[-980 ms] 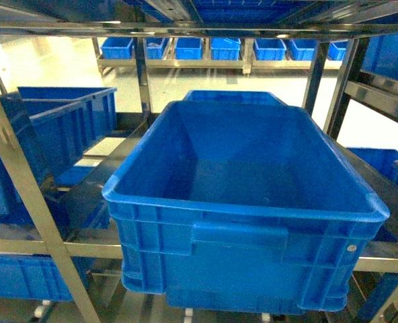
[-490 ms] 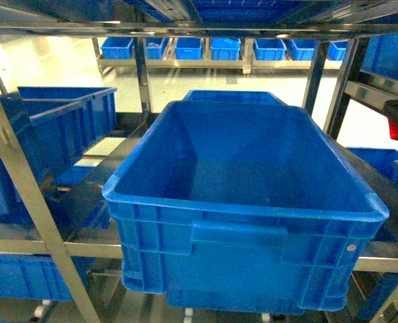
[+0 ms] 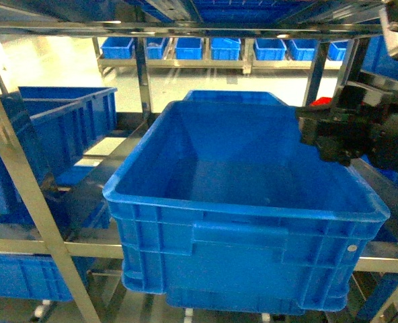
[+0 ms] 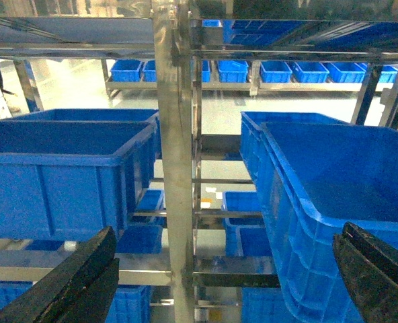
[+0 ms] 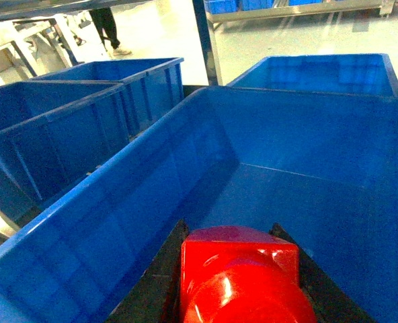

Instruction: Pick red block from blue box to shelf

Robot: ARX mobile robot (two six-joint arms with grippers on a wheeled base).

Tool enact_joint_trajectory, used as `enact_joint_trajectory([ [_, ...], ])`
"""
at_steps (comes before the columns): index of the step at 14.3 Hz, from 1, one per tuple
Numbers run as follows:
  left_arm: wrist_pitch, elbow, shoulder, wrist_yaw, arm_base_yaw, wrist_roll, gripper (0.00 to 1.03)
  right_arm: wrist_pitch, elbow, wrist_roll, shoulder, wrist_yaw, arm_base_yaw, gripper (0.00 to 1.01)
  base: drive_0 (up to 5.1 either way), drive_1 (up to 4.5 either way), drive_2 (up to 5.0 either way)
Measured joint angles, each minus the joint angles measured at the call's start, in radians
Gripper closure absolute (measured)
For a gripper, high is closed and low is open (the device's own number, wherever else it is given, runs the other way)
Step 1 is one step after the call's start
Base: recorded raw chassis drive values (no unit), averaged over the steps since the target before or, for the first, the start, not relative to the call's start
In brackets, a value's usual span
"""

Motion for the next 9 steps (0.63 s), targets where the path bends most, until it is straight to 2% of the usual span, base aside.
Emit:
enact_joint_trajectory([
  [4, 0.000, 0.000, 0.000, 0.000, 0.000, 0.000, 0.05, -0.069, 0.147, -0.019, 0.102, -0.016, 0.000, 0.74, 0.0, 0.00, 0.0],
  [9, 0.000, 0.000, 0.000, 0.000, 0.000, 0.000, 0.05, -0.076, 0.173, -0.004, 0.168, -0.057, 0.000, 0.74, 0.0, 0.00, 0.0],
])
